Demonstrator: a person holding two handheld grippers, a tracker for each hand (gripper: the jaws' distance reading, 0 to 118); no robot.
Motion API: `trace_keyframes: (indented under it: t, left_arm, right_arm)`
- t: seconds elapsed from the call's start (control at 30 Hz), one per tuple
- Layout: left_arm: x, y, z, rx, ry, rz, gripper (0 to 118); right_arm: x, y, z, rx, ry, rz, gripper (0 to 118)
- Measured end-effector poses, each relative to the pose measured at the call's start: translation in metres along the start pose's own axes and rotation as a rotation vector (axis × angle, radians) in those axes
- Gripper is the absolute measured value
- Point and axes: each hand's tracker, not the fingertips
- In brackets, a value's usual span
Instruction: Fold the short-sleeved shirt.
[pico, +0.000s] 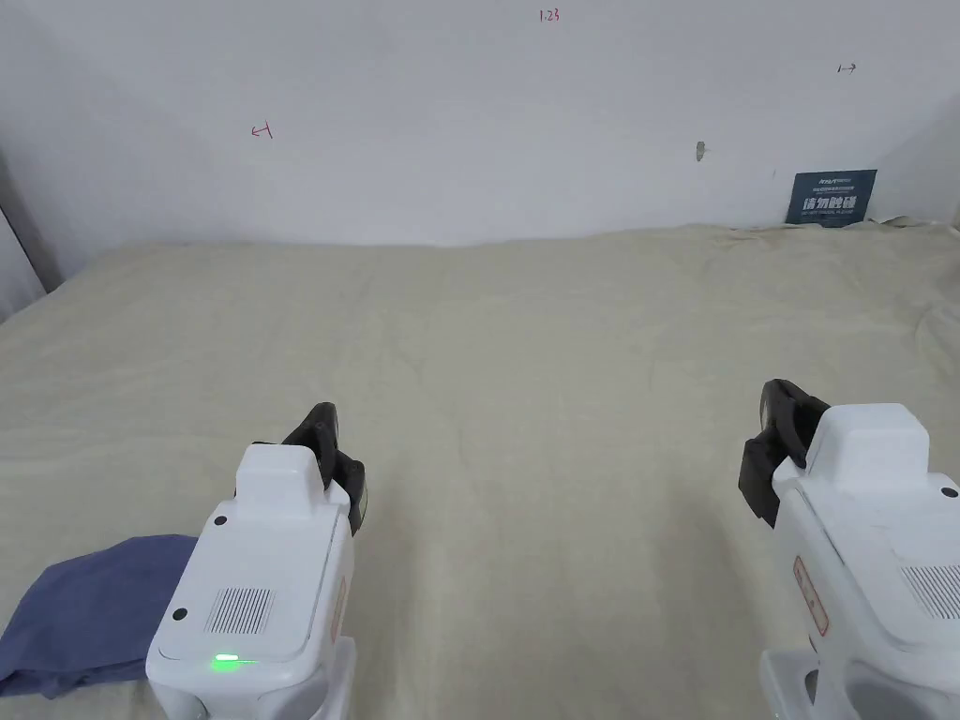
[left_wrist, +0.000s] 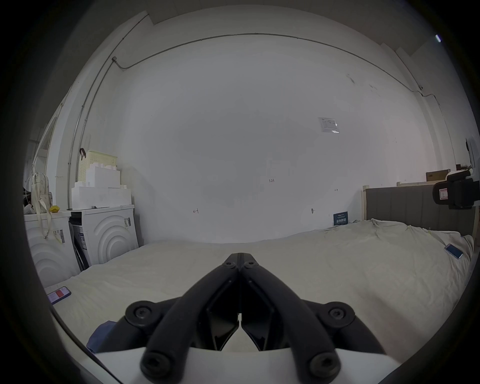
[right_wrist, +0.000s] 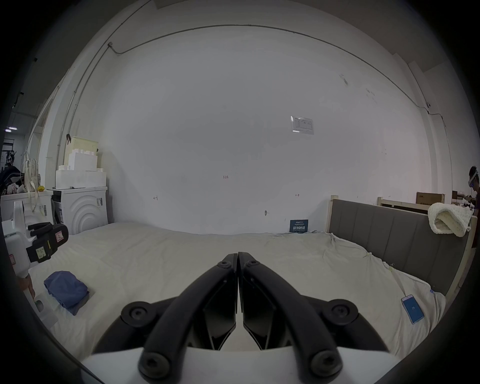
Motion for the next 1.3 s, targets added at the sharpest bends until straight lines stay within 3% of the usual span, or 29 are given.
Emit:
trace_keyframes:
  t: [0.57, 0.63, 0.67, 0.7, 0.8, 0.9, 1.13, 1.3]
  left_arm:
    - [-0.0049, -0.0028, -0.0016, -0.009, 0.012, 0.003, 0]
    - [-0.0052, -0.002, -0.0021, -0.009, 0.01, 0.007, 7]
    - [-0.0057, -0.0015, -0.0027, -0.013, 0.01, 0.013, 14]
    - [-0.0064, -0.0011, -0.0033, -0.016, 0.01, 0.022, 26]
    - [-0.0082, -0.0003, -0.0054, -0.03, 0.016, 0.039, 78]
    - [-0.0093, -0.0007, -0.0056, -0.033, 0.012, 0.047, 116]
    - [-0.0078, -0.0025, -0.0038, -0.028, 0.02, 0.025, 118]
    - [-0.0081, -0.0018, -0.0037, -0.022, 0.028, 0.034, 118]
  right_arm:
    - [0.0002, -0.0019, -0.002, -0.002, 0.005, 0.0, 1]
    - [0.0006, -0.0025, -0.0028, -0.006, 0.001, 0.002, 5]
    - [0.0009, -0.0027, -0.0028, -0.006, 0.001, -0.001, 14]
    - [0.0, -0.0014, -0.0023, -0.011, 0.003, -0.001, 35]
    - [-0.0011, -0.0005, -0.0023, -0.016, 0.013, -0.002, 83]
    - [-0.0033, 0.0001, -0.0013, -0.01, 0.0, 0.007, 108]
    - [0.0007, -0.002, -0.0009, 0.002, -0.006, -0.013, 118]
    - [-0.0024, 0.0008, 0.0023, 0.003, -0.006, -0.011, 118]
